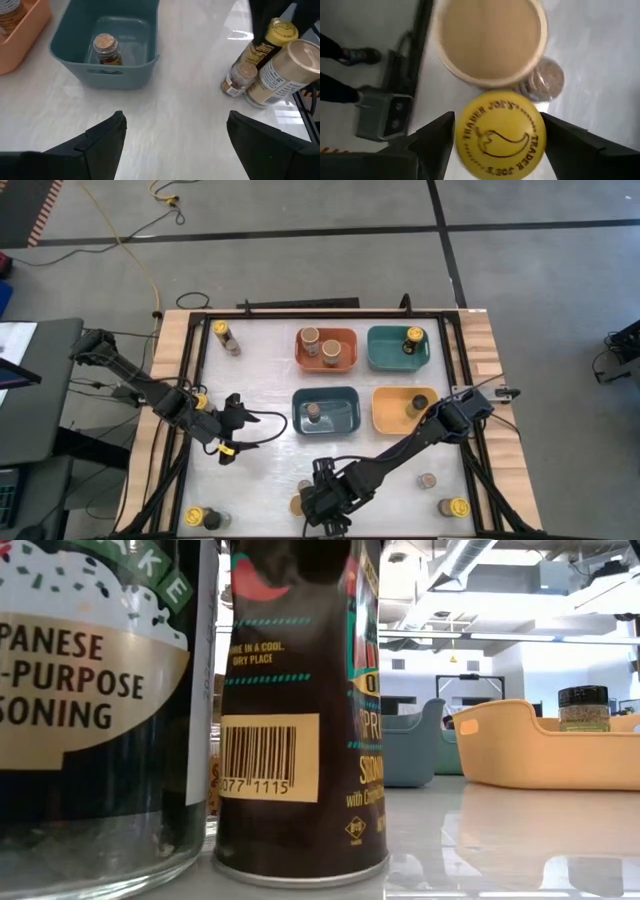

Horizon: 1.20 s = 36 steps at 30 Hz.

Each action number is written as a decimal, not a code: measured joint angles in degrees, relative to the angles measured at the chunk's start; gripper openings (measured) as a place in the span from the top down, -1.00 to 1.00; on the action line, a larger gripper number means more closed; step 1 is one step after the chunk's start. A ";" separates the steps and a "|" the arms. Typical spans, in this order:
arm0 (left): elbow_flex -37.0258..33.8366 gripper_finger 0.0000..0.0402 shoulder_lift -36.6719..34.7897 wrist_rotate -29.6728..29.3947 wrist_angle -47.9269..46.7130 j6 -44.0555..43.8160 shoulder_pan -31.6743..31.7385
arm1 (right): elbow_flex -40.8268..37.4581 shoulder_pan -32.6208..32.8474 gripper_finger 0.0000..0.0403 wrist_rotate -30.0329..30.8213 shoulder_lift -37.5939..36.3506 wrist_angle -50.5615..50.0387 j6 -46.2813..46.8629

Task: Sort spices by type
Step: Put the yellow spice bottle into the green bin

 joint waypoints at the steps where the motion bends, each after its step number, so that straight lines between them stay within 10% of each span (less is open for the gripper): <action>1: 0.00 -0.64 0.00 0.00 0.10 0.00 0.00 | -0.02 -0.04 -0.54 0.00 0.45 -0.15 0.23; 22: 0.02 -0.64 0.00 0.02 0.65 -2.39 0.00 | -0.04 0.08 -0.21 -0.69 -1.40 -3.22 4.92; 36: 0.02 -0.64 0.00 0.02 0.70 -2.59 0.00 | -1.79 -1.91 -0.21 20.73 -18.93 -32.76 12.24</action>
